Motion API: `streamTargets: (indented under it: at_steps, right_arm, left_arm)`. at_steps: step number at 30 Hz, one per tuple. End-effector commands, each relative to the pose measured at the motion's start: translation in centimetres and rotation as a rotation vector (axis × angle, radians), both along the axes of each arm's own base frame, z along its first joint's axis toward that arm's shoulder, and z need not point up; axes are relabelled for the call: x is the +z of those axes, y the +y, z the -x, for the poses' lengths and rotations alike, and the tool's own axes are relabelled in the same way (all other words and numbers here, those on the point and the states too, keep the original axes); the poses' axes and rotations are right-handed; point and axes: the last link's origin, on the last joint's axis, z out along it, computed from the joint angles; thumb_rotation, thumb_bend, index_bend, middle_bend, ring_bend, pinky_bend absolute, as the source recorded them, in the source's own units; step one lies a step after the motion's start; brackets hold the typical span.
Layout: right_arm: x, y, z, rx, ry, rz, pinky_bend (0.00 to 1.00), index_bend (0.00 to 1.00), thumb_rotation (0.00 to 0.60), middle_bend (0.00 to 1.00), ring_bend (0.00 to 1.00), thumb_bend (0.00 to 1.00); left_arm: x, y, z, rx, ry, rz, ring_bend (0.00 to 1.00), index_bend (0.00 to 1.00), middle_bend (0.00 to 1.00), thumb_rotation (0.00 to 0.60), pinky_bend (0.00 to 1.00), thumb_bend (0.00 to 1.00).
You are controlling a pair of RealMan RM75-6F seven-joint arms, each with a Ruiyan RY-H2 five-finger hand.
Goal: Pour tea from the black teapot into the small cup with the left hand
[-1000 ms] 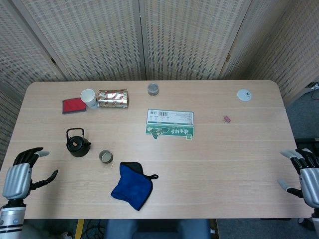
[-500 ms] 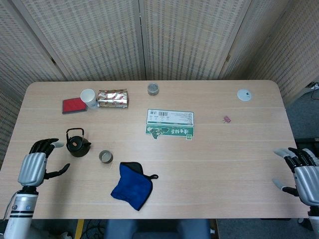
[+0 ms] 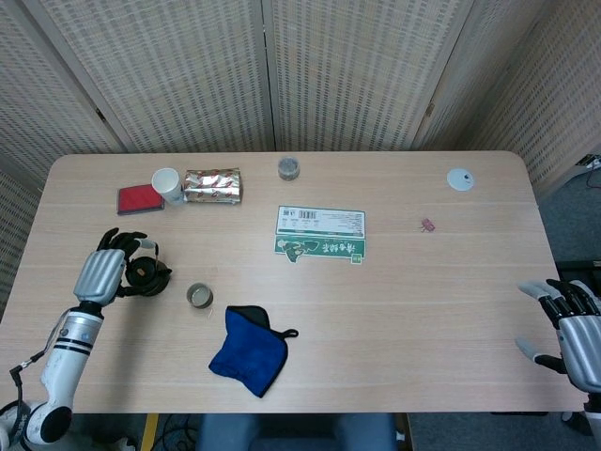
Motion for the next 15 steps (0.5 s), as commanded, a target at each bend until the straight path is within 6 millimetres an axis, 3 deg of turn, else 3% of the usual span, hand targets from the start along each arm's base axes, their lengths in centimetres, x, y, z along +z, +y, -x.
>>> streamTargets:
  at_steps: [1,3,6,15]
  right_arm:
    - [0.0,0.1,0.0,-0.001,0.0,0.0,0.18,0.24,0.6,0.24,0.15,0.12]
    - [0.1,0.1,0.0,-0.003,0.001,0.001,0.18,0.24,0.6,0.24,0.15,0.11]
    - [0.2,0.1,0.0,-0.007,0.002,0.002,0.18,0.24,0.6,0.24,0.15,0.12]
    - [0.1,0.1,0.1,-0.013,0.0,0.0,0.18,0.24,0.6,0.24,0.15,0.12]
  left_arm:
    - [-0.6,2.6,-0.4,0.032,0.001,0.029,0.16,0.28,0.2,0.2,0.0,0.21]
    - [-0.8,3.6,-0.3,0.058,0.007,0.044,0.16,0.28,0.2,0.119,0.0,0.2]
    - [-1.1,4.9,-0.2,0.094,0.014,0.057,0.16,0.27,0.2,0.053,0.0,0.18]
    - [-2.3,7.5,1.8,0.182,0.176,0.061,0.16,0.27,0.22,0.044,0.0,0.17]
